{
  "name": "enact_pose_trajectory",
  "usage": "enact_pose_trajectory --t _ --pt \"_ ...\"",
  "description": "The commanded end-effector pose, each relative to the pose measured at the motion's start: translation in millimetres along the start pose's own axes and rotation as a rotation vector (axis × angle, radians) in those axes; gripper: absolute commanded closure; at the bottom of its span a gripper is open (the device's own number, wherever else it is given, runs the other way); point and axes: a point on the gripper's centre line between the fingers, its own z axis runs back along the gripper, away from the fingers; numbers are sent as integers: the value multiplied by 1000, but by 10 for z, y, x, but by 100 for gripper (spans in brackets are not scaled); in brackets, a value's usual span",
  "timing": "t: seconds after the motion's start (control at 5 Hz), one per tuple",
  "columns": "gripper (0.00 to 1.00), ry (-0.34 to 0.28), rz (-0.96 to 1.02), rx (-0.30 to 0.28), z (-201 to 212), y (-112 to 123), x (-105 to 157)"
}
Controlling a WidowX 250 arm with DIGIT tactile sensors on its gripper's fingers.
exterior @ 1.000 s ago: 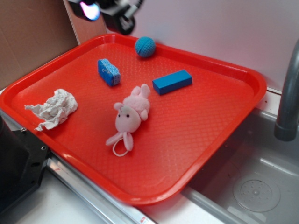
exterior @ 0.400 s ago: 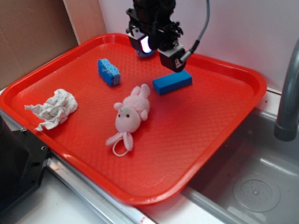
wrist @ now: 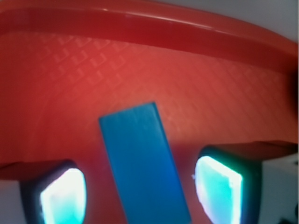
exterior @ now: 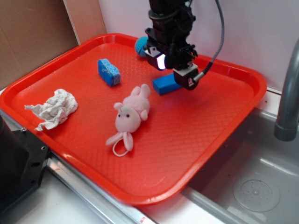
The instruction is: Grab the blue block.
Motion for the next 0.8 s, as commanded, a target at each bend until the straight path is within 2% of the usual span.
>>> enact_pose_trajectory --t 0.0,0.2,0.4,0.6 --pt "100 -34 -22 30 -112 -11 120" --pt "100 -25 -8 32 -116 -8 105" --pt "100 7 20 115 -38 23 83" --pt "100 26 79 147 261 118 50"
